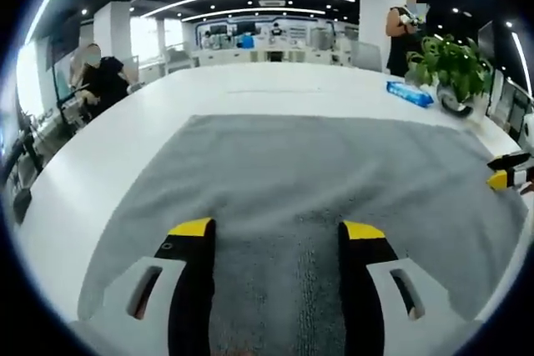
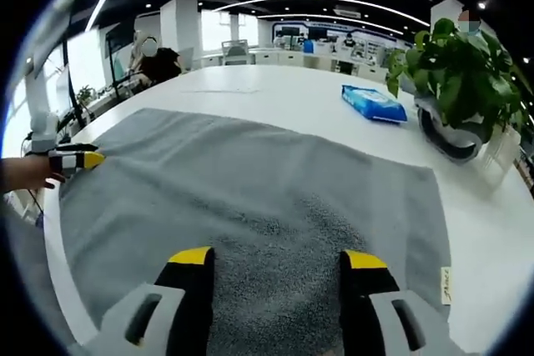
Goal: Open the folded towel by lifting each exposed corner and separating the folded layers until the towel lies flat within the target outline without major curled edges
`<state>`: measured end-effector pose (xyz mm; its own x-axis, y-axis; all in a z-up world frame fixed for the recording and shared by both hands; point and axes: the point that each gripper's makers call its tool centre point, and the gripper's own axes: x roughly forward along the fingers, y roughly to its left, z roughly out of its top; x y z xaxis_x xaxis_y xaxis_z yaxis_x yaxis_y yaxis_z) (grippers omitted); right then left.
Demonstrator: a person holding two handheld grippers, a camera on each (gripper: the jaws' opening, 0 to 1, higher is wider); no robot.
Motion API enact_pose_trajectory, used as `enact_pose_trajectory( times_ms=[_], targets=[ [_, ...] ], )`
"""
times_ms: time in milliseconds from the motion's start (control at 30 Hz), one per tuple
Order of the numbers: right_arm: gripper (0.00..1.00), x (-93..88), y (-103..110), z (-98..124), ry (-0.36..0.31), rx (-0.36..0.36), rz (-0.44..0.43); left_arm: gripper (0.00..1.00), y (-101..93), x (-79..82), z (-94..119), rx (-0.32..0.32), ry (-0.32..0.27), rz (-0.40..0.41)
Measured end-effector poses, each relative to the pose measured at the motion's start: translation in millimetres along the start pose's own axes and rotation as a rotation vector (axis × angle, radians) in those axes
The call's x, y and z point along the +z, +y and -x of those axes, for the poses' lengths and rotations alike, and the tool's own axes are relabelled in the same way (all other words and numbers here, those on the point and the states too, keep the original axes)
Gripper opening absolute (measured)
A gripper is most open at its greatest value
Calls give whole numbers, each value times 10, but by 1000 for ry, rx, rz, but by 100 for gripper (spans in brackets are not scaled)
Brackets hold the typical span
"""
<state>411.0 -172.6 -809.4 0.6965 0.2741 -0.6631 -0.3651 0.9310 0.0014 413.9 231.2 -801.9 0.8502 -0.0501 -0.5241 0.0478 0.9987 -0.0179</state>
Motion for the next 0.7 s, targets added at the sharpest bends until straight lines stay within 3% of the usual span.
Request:
enact_pose_trajectory(
  times_ms=[333, 700],
  targets=[
    [61, 264, -155, -296, 0, 39, 33, 61, 25, 80, -134, 40, 1, 26],
    [61, 419, -223, -472, 1, 49, 41, 62, 53, 182, -306, 21, 12, 18]
  ],
)
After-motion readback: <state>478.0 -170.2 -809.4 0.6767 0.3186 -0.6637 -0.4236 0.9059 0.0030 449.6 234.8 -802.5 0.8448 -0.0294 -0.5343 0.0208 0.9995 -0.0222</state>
